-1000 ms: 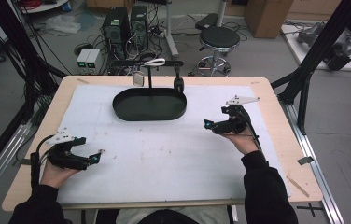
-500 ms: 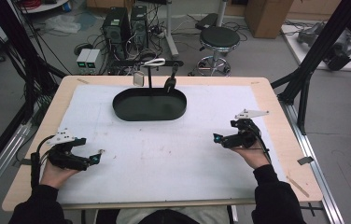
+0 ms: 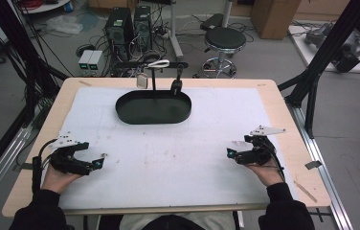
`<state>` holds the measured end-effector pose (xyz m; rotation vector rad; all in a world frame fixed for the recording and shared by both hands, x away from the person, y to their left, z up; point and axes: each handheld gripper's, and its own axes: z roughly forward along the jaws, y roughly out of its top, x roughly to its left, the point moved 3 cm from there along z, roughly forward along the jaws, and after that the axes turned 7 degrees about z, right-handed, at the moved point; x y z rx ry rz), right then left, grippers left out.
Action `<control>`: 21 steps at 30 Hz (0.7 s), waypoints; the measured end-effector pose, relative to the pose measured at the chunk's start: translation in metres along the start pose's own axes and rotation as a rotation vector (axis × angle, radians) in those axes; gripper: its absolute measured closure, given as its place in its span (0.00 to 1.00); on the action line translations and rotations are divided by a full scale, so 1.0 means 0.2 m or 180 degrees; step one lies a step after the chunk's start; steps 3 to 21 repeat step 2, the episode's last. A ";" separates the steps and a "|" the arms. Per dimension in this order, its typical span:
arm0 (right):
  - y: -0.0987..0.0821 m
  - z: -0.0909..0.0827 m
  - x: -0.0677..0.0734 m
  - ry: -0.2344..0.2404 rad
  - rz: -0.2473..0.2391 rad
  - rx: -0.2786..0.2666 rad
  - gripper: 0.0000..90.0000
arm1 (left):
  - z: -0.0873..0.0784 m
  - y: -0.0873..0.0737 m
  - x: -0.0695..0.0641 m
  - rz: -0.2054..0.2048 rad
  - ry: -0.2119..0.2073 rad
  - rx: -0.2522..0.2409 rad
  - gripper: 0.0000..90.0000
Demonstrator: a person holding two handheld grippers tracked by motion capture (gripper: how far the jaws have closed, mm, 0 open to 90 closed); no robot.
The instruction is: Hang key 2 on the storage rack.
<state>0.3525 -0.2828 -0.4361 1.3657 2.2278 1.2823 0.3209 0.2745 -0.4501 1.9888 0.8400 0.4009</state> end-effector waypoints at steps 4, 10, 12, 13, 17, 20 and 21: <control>-0.02 0.00 0.00 -0.0022 -0.0019 0.0015 0.01 | 0.00 0.00 0.00 -0.0007 -0.0007 0.0000 0.02; -0.02 0.00 0.00 -0.0022 -0.0019 0.0015 0.01 | 0.00 0.00 0.00 -0.0007 -0.0007 0.0000 0.02; -0.02 0.00 0.00 -0.0022 -0.0019 0.0015 0.01 | 0.00 0.00 0.00 -0.0007 -0.0007 0.0000 0.02; -0.02 0.00 0.00 -0.0022 -0.0019 0.0015 0.01 | 0.00 0.00 0.00 -0.0007 -0.0007 0.0000 0.02; -0.02 0.00 0.00 -0.0022 -0.0019 0.0015 0.01 | 0.00 0.00 0.00 -0.0007 -0.0007 0.0000 0.02; -0.02 0.00 0.00 -0.0022 -0.0019 0.0015 0.01 | 0.00 0.00 0.00 -0.0007 -0.0007 0.0000 0.02; -0.02 0.00 0.00 -0.0022 -0.0019 0.0015 0.01 | 0.00 0.00 0.00 -0.0007 -0.0007 0.0000 0.02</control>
